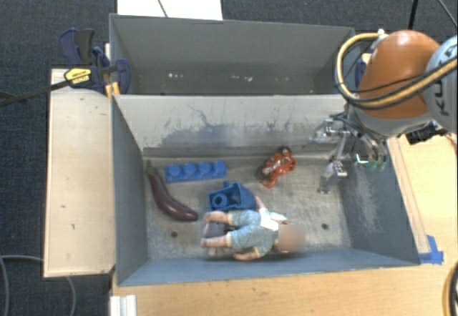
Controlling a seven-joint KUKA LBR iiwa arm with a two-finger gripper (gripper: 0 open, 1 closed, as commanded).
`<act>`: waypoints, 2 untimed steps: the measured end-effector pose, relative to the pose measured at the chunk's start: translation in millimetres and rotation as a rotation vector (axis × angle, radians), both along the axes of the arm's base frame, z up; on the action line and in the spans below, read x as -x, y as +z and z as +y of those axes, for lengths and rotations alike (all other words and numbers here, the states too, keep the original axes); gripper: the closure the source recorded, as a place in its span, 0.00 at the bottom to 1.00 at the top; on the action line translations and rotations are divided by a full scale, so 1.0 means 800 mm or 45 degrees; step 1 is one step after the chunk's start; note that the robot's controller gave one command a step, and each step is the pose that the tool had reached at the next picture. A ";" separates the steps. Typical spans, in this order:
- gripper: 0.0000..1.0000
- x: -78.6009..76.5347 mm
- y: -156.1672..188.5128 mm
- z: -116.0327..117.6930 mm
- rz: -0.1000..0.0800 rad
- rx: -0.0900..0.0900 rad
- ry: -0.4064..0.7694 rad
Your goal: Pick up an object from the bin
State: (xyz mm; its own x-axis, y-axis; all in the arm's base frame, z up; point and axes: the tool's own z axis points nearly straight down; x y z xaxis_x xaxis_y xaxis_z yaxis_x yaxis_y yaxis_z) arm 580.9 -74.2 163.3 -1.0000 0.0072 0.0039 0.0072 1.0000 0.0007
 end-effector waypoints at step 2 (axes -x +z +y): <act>0.00 -0.010 -0.027 0.038 -0.012 0.003 0.171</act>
Offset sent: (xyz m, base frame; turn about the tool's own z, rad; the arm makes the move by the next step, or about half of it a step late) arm 0.0087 0.0474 -0.0369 -0.1996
